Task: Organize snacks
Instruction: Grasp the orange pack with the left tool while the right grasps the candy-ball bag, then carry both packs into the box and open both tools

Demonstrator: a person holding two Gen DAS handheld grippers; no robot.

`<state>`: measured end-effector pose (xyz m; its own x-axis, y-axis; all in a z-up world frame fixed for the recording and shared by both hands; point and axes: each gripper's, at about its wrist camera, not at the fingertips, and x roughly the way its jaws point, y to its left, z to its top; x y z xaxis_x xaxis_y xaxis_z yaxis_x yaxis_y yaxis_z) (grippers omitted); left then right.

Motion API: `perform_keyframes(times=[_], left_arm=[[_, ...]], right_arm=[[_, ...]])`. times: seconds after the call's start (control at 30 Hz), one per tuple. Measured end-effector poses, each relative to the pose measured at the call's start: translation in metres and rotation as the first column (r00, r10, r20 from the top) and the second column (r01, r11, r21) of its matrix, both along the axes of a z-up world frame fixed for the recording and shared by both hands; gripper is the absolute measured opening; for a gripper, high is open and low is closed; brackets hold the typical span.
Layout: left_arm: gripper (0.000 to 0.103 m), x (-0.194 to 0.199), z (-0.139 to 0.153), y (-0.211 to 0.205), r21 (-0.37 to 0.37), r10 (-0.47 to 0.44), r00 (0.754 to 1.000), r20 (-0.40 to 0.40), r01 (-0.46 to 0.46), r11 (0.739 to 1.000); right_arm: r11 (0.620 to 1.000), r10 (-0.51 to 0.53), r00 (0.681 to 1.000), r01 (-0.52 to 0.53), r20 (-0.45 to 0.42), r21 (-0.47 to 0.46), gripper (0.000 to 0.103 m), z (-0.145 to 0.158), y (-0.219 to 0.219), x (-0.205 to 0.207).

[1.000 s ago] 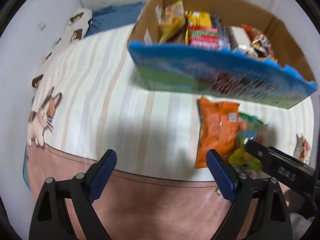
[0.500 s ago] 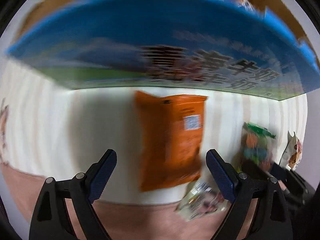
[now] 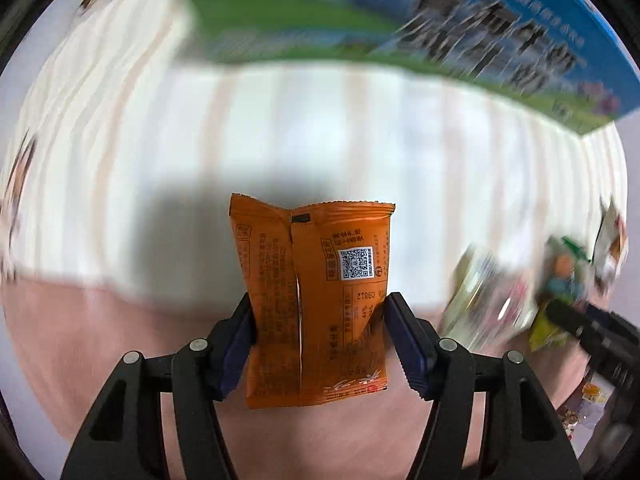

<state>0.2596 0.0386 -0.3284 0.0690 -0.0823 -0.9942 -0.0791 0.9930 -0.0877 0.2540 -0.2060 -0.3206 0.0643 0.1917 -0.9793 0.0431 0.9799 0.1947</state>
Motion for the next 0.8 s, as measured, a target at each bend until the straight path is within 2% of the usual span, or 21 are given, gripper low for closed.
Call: perform_keyframes(times=[0.17,0.33,0.5,0.63,0.73,0.8], left_arm=[[0.062,-0.045,-0.014,0.020,-0.007,0.044,0.998,-0.056,-0.044,0.999],[0.064,-0.043,-0.037,0.026,-0.012,0.077,0.993,-0.088,-0.079,0.997],[0.062,-0.038,-0.034,0.025,-0.020,0.089,0.994,-0.067,-0.090,0.996],[0.058,-0.046,-0.011,0.006,-0.026,0.089,0.996,-0.033,-0.090,0.996],[0.058,-0.044,0.022,-0.002,-0.055,0.067,0.997,0.025,-0.066,0.996],[0.058,-0.035,0.054,-0.012,-0.097,0.052,0.995,0.079,-0.045,0.994]], right_arm=[[1.000,0.008,0.999,-0.007,-0.040,0.022,0.054,-0.011,0.007,-0.030],[0.999,-0.029,0.998,0.031,-0.047,0.030,0.057,-0.021,0.010,-0.036],[0.999,-0.048,0.998,0.049,-0.042,0.022,0.055,-0.029,0.003,-0.030],[0.999,-0.038,0.999,0.038,-0.013,0.004,0.053,-0.020,0.003,-0.036],[0.996,-0.050,0.999,0.050,-0.006,0.076,0.053,-0.001,0.004,-0.039],[0.991,-0.057,0.998,0.055,0.010,0.126,0.053,0.015,0.006,-0.036]])
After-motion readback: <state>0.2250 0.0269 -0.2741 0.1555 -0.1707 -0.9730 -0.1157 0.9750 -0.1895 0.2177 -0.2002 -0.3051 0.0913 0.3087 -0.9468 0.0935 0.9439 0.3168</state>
